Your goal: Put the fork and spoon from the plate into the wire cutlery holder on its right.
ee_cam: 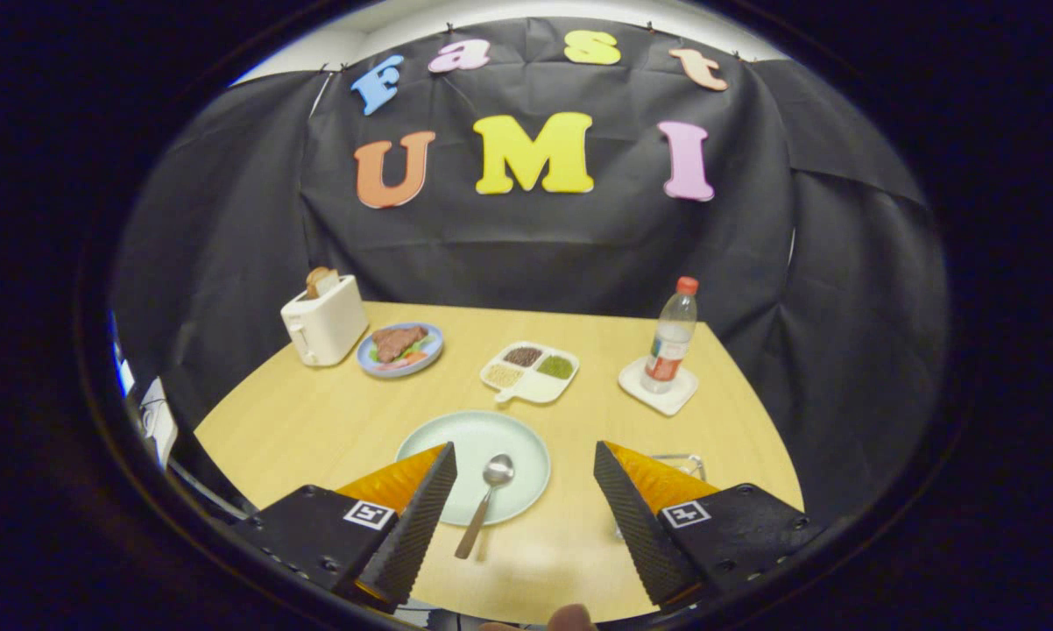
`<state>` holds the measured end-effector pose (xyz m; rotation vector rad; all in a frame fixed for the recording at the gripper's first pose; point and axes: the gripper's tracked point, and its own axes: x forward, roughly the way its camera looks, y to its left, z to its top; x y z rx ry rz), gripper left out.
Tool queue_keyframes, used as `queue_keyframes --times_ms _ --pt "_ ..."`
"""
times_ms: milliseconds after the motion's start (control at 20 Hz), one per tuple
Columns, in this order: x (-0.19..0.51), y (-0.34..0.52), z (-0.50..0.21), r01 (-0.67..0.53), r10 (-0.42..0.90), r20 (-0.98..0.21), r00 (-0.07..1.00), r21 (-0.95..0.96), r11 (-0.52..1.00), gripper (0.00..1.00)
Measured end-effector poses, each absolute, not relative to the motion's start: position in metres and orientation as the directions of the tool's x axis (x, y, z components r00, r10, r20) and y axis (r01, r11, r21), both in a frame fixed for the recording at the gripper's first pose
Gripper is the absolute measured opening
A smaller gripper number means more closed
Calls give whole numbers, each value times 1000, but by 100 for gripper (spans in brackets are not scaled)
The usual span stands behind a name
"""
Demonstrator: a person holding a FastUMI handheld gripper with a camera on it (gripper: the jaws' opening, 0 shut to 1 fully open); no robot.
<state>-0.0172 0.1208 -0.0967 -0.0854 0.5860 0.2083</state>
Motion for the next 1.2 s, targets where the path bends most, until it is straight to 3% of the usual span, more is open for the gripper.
queue_keyframes --times_ms 350,750,900,1050,1200 --pt "-38 140 -154 -207 155 -736 658 21 978 94" --pt "-47 150 -205 -195 142 -830 540 41 980 95" --pt "-50 151 -223 -208 136 -853 504 33 978 88" --pt "-48 151 -236 -203 135 -858 495 37 978 88" --pt "-47 148 -246 -197 127 -871 474 36 980 72"
